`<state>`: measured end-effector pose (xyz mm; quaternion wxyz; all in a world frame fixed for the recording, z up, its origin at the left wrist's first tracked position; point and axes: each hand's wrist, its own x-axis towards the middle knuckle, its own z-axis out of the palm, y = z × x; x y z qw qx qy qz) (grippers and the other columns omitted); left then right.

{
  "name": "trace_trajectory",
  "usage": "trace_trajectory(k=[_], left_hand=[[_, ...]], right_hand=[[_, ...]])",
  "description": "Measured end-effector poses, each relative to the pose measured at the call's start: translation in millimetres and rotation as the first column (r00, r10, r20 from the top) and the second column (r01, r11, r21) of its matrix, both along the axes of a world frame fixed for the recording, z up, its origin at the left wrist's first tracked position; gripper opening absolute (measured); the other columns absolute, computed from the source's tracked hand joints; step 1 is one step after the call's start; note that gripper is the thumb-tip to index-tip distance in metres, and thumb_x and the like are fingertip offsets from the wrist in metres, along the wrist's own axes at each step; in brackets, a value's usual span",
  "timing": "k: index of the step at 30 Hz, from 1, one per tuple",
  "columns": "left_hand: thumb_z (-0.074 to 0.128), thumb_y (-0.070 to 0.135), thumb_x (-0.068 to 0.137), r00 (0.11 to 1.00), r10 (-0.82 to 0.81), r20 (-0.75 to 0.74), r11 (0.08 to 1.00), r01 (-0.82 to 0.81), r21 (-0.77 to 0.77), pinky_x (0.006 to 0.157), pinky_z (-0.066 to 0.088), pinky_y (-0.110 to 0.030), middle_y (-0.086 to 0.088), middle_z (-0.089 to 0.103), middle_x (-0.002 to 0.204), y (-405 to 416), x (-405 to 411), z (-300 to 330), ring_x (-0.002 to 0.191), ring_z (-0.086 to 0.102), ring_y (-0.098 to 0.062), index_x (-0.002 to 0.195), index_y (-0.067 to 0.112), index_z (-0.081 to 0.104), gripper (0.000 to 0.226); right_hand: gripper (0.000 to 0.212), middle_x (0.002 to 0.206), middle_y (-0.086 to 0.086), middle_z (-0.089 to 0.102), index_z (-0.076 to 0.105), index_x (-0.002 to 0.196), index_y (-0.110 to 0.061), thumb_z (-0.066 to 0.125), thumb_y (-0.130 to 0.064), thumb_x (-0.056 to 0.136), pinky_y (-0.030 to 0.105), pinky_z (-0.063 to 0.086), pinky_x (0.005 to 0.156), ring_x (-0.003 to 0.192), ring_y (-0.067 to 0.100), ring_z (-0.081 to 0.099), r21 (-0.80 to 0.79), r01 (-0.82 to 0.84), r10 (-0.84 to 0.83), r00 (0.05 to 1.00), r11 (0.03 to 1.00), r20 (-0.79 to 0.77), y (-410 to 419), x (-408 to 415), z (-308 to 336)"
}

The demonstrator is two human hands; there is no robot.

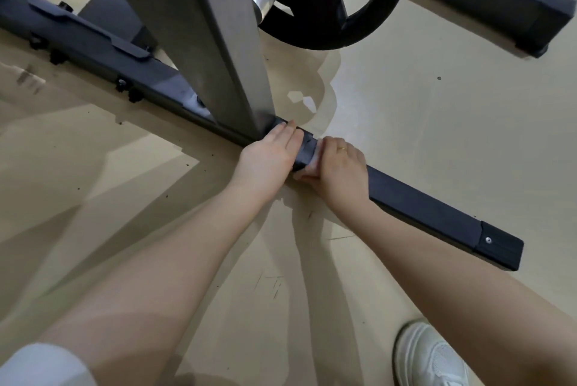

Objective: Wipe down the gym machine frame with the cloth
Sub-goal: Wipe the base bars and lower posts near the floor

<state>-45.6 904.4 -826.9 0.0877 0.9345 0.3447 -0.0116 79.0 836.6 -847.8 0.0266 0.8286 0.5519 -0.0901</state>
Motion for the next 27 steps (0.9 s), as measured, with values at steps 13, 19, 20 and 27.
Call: trace_trajectory(k=[13, 19, 20, 27], left_hand=[[0.051, 0.007, 0.089, 0.998, -0.010, 0.056, 1.000, 0.009, 0.019, 0.093, 0.044, -0.023, -0.018, 0.048, 0.138, -3, -4, 11, 0.126, 0.050, -0.023, 0.132, -0.004, 0.048, 0.045], [0.059, 0.010, 0.080, 0.995, -0.096, -0.009, 0.995, 0.096, 0.040, 0.089, 0.046, -0.021, -0.015, 0.060, 0.126, -7, 0, 12, 0.118, 0.058, -0.020, 0.122, -0.001, 0.059, 0.043], [0.058, 0.013, 0.076, 0.992, -0.116, -0.050, 0.990, 0.119, 0.073, 0.085, 0.047, -0.018, -0.010, 0.067, 0.115, -7, 2, 15, 0.108, 0.063, -0.016, 0.111, 0.003, 0.067, 0.037], [0.033, 0.007, 0.098, 0.989, 0.056, -0.135, 0.998, -0.052, 0.034, 0.110, 0.020, -0.026, -0.012, 0.016, 0.156, -12, 4, 2, 0.145, 0.012, -0.021, 0.148, 0.003, 0.012, 0.054]], right_hand=[[0.068, 0.106, 0.010, 0.057, 0.051, 0.112, -0.007, 0.069, -0.059, 0.073, 0.035, 0.035, 0.081, 0.100, 0.030, 0.054, -0.023, 0.020, -0.021, 0.997, 1.000, -0.069, -4, 2, 2], [0.063, 0.107, 0.015, 0.059, 0.053, 0.120, -0.001, 0.072, -0.043, 0.077, 0.041, 0.037, 0.086, 0.097, 0.037, 0.054, 0.116, 0.022, -0.021, 1.000, 0.993, -0.008, -66, 39, 8], [0.063, 0.108, 0.017, 0.059, 0.053, 0.120, 0.000, 0.074, -0.040, 0.076, 0.042, 0.037, 0.087, 0.098, 0.038, 0.053, 0.094, 0.053, -0.054, 0.998, 0.994, 0.013, -86, 52, 9], [0.043, 0.111, 0.016, 0.058, 0.052, 0.120, -0.002, 0.064, -0.022, 0.084, 0.041, 0.036, 0.088, 0.103, 0.034, 0.054, -0.026, 0.130, -0.127, 0.987, 0.991, 0.096, -60, 27, 8]])
